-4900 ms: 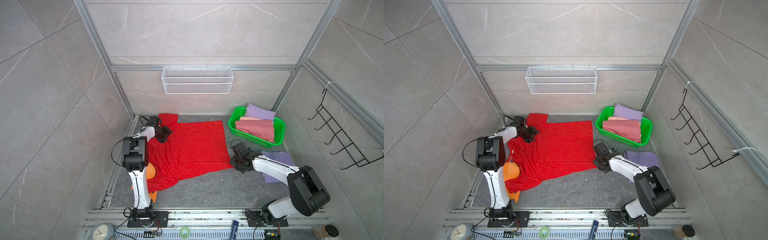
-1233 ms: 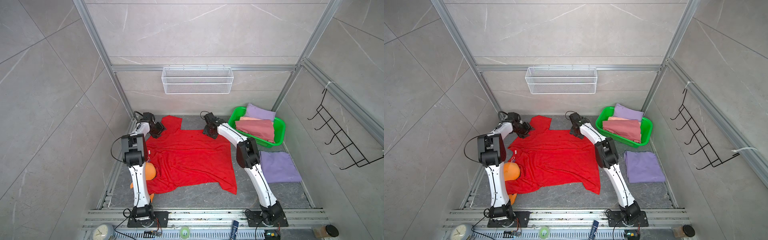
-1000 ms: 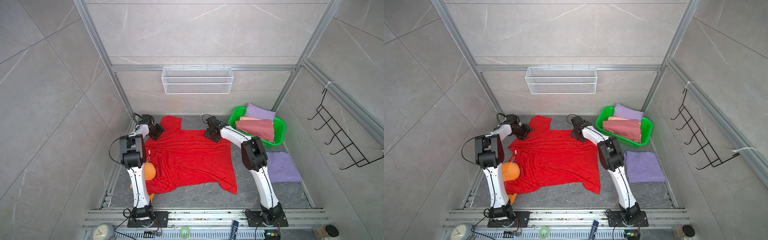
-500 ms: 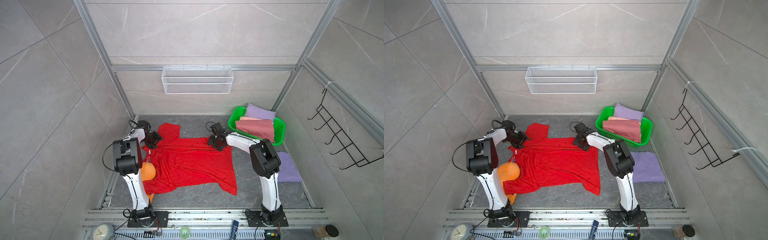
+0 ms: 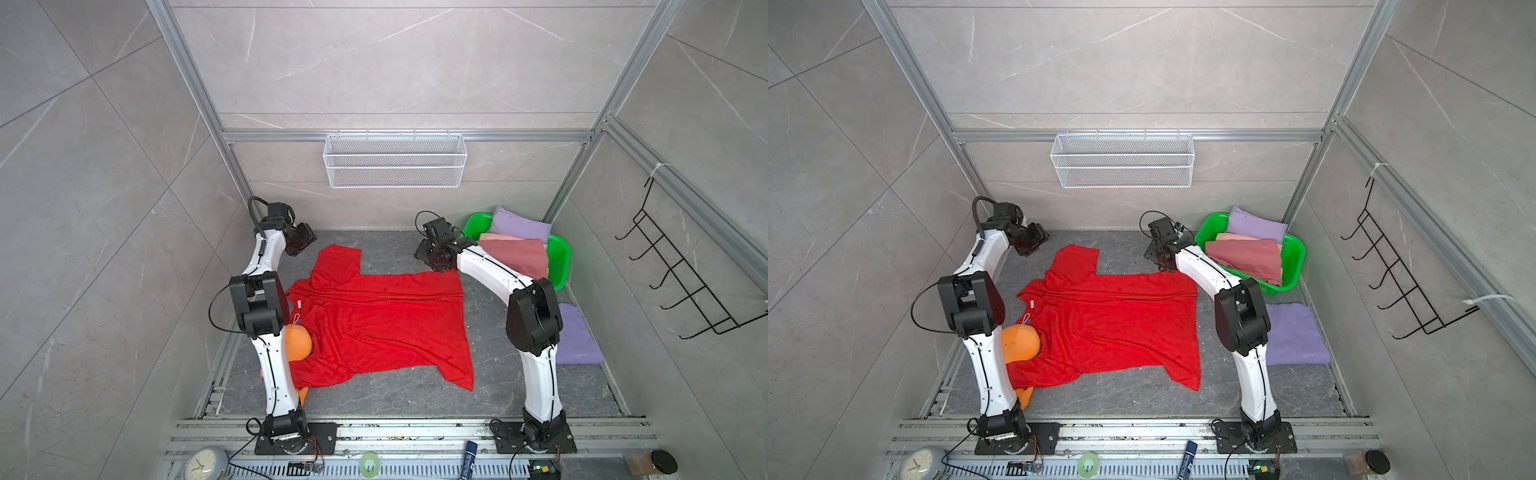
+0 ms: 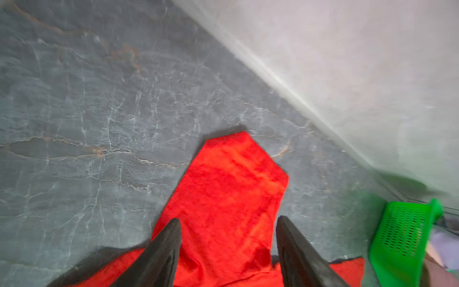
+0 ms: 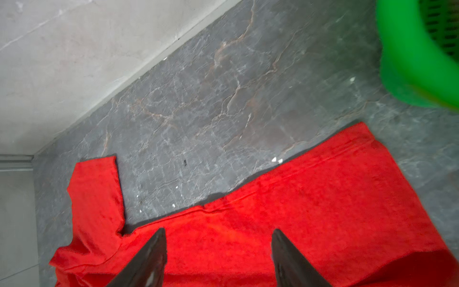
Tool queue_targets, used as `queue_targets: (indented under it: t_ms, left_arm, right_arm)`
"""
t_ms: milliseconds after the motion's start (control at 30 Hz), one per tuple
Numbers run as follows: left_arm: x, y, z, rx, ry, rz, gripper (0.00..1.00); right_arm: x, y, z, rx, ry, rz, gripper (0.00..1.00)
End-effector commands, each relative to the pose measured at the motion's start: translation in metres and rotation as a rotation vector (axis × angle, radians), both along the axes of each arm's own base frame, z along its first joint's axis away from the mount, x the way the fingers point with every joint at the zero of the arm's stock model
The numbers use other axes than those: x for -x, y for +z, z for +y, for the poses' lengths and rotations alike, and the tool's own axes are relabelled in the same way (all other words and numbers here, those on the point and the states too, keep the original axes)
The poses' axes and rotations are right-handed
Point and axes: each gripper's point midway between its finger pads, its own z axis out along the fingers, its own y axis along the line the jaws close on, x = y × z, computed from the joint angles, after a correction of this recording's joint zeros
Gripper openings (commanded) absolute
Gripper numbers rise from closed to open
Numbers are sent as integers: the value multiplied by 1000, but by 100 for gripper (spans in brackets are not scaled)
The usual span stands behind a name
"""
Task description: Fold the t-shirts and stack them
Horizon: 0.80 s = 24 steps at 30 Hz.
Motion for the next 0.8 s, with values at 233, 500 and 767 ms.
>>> queue_targets:
  t_ms: [233,500,767]
  left_arm:
    - [-29,-40,-5,-22,-30,27,65]
    - [-33,-71,-15,24,2,70,64]
    - [-38,-88,-31,62,-10,79,61]
  right_arm:
    - [9,-28,-37,132,-70,104,69]
    - [23,-31,-63,205,-110,168,71]
    - [13,-51,-89,274,-154,187,72]
